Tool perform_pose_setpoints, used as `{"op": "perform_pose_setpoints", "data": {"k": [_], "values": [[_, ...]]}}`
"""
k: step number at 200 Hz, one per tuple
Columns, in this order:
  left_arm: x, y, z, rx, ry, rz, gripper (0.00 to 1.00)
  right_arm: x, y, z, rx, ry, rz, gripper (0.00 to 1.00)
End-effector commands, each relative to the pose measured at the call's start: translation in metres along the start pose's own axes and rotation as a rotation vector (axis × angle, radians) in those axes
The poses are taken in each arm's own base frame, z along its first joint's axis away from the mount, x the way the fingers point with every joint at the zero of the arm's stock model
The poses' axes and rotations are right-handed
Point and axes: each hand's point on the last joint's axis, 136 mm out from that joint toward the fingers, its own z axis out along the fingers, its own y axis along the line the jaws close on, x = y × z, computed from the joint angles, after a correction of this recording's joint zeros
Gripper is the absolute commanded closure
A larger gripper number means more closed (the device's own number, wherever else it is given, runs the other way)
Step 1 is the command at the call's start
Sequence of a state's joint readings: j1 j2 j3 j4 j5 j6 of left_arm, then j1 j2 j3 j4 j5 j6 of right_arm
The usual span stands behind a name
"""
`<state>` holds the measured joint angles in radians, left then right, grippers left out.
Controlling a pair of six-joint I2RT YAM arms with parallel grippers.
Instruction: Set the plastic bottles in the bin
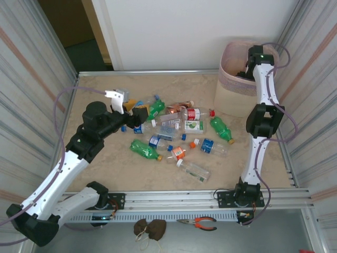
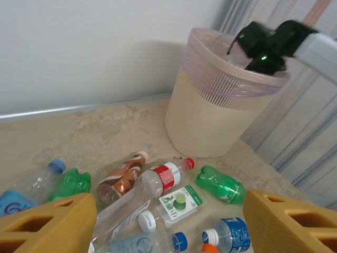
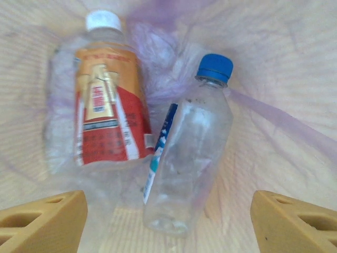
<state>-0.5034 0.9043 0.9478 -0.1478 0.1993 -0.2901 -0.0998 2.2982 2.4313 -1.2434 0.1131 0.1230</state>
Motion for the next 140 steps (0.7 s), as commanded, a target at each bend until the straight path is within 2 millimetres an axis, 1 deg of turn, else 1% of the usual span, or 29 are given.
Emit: {"op": "perform_pose_setpoints", "data": {"k": [1,37,56,84,106,123,140], "values": [[0.015,0.024,-0.003,-0.114,0.036,-0.096,0.26,-0.01,0.0,-0.066,0.0,-0.115,0.007,0.2],[0.043,0.047,-0.002,-0.218,0.107,-0.218,0.27,-0.011,0.005,-0.107,-0.007,-0.191,-0.005,0.2],[0.064,0.062,0.0,-0.302,0.163,-0.315,0.28,-0.011,0.009,-0.129,-0.021,-0.236,-0.009,0.2],[0.099,0.086,-0.003,-0.457,0.235,-0.505,0.29,-0.01,0.017,-0.159,-0.049,-0.299,-0.018,0.2],[0.128,0.101,-0.005,-0.551,0.277,-0.667,0.3,-0.006,0.027,-0.176,-0.085,-0.338,-0.031,0.2],[0.151,0.109,-0.008,-0.601,0.307,-0.791,0.3,0.001,0.034,-0.183,-0.112,-0.355,-0.039,0.2],[0.176,0.118,-0.016,-0.661,0.331,-0.911,0.29,0.007,0.038,-0.191,-0.137,-0.369,-0.041,0.2]]}}
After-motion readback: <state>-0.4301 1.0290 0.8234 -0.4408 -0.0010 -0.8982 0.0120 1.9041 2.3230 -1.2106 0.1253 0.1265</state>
